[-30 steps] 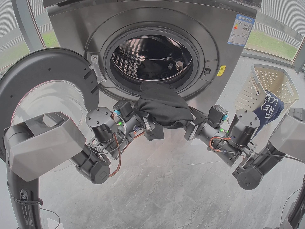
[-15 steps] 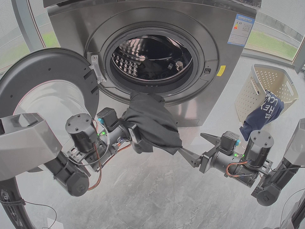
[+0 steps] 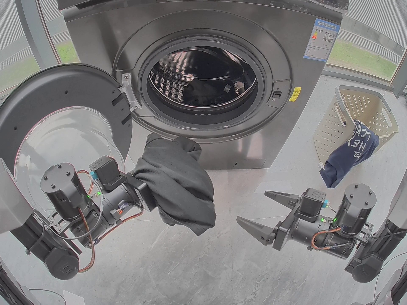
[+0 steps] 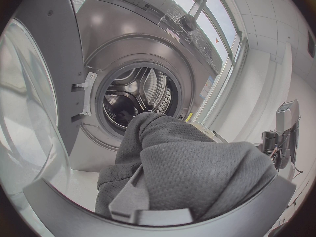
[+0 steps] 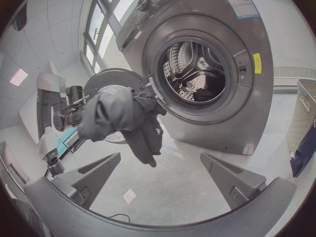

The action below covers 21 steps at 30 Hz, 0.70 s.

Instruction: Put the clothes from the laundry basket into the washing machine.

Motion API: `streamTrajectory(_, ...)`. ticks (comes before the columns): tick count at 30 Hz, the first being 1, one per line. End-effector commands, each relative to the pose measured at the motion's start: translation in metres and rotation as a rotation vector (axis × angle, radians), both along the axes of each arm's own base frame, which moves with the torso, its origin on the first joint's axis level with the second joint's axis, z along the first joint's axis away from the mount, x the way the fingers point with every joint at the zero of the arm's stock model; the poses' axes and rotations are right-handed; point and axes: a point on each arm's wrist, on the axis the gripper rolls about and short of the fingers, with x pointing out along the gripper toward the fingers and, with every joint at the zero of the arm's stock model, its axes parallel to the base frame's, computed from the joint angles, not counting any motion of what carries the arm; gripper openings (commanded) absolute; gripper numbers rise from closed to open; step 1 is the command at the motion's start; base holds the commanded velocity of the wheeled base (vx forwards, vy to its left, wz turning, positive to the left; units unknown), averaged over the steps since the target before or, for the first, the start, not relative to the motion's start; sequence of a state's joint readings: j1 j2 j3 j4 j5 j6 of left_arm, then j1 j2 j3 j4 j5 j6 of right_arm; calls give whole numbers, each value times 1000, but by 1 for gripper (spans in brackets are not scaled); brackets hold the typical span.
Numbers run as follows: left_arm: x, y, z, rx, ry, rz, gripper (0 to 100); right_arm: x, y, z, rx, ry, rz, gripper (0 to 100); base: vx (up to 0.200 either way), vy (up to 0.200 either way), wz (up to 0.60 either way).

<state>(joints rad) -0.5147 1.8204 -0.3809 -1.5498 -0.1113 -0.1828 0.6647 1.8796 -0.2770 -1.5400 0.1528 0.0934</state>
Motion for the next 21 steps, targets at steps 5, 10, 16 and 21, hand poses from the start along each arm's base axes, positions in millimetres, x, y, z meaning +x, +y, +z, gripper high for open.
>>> streamTrajectory(5, 4, 10, 2, 5, -9, 36, 0, 7, -8, 1, 3, -3, -77, 100, 0, 0, 0)
streamTrajectory(10, 3, 10, -3, 50, -15, 37, 0, 11, -10, -3, -1, 13, -103, 100, 0, 0, 0)
streamTrajectory(16, 1, 9, -7, 86, -22, 33, 0, 18, -19, -3, 1, 14, -148, 100, 0, 0, 0)
streamTrajectory(21, 1, 9, -7, 92, -26, 32, 0, 19, -22, -3, 1, 14, -160, 100, 200, 0, 0)
